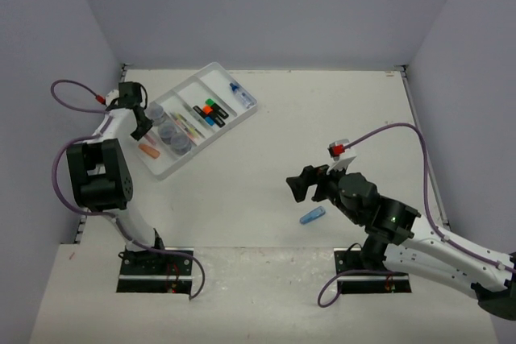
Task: Sort the stationery into containers
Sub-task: Place the stationery in the storage box, then pick up the stationery from the center of the board.
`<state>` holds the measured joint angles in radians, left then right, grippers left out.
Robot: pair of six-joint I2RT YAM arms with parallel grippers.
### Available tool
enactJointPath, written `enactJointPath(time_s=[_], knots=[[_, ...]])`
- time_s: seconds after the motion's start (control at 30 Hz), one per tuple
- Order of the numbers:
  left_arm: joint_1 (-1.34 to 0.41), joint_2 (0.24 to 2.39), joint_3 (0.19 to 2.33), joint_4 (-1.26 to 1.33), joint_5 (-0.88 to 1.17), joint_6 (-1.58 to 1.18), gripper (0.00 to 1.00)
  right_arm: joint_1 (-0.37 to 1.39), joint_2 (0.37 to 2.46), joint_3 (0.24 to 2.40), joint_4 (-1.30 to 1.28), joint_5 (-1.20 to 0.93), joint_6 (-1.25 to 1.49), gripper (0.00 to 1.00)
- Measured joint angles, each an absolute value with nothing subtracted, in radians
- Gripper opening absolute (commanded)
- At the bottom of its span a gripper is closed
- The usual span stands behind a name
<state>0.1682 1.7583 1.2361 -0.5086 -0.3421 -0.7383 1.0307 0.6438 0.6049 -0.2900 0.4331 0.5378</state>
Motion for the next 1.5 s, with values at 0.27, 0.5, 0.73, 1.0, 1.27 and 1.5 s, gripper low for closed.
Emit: enactJointPath(time_s=[0.27, 0.5, 0.73, 1.0, 1.27, 1.5], knots=[[0.171, 1.799, 1.237, -0.504, -0.302, -0.742, 0.81, 1.017, 0.664, 0.608, -0.316, 0.428, 0.551, 0.99], [0.170, 1.490, 1.219, -0.507, -0.179, -0.720, 0.98, 1.013, 0.733, 0.662, -0.537, 0.519, 0.814, 0.99], [0.122, 0.860, 1.091, -0.460, -0.016, -0.615, 1.00, 1.013, 0.766, 0.722, -0.929, 0.560, 1.402, 0.94], [0.090, 0.696, 0.897, -0.522, 0.057, -0.474, 1.00, 1.012, 0.877, 0.725, -1.160, 0.505, 1.801, 0.94], [0.055, 0.703, 0.793, -0.540, 0.076, -0.433, 1.00, 1.012, 1.258, 0.919, -1.189, 0.476, 1.887, 0.89], [0.016, 0.681, 0.787, -0.536, 0.093, -0.425, 1.00, 1.012, 1.374, 0.957, -1.139, 0.440, 1.896, 0.84]])
